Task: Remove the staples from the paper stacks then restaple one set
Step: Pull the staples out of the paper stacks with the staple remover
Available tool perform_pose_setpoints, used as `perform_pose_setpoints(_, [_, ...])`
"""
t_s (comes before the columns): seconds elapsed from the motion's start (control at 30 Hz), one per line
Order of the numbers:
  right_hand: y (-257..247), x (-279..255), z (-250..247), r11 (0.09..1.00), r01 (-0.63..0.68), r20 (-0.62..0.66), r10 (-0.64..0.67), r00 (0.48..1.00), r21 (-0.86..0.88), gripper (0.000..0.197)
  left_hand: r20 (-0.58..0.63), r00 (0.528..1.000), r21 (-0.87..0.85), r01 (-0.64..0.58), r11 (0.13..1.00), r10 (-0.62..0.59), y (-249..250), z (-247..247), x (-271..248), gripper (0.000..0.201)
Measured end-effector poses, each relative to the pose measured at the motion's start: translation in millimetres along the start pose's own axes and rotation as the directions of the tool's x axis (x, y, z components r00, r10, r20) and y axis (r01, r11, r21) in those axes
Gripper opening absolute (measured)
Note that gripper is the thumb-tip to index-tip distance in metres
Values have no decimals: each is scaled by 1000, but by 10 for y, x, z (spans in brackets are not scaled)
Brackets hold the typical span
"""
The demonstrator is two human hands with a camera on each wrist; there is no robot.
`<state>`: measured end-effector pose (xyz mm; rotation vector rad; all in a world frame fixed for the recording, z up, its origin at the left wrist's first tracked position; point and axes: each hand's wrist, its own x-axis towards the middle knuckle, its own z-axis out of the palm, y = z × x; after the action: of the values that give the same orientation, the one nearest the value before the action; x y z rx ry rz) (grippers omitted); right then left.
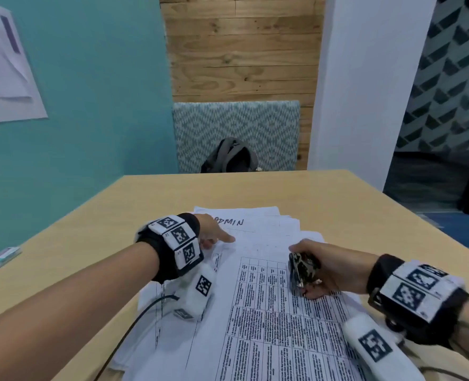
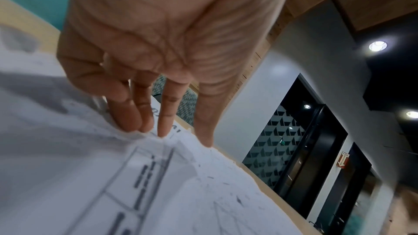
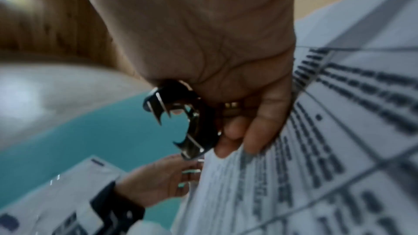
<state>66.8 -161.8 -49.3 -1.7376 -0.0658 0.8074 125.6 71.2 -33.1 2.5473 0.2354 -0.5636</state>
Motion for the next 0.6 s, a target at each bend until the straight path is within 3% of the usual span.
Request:
perform_pose_setpoints(0.17, [25,8,32,992,32,-39,-37,999,-124,40,-19,998,-188,-55,981,52,124,65,61,24])
perform_pose_setpoints(0.4, [26,23,1,992,69,-1,-69,998,-101,44,-16,996,-383,-83,920,84,57,123,55,23])
perform_pose_setpoints(0.5, [-23,42,-9,981,194,-10,-194,981,-25,44,-64,987,-436,-158,886,145,7,94,-18,12])
perform_pose_setpoints(0.6, [-162,10,-53,927,358,-38,-356,934,116,55,-223,938,-437,-340,833,266,10,-11,-84,7])
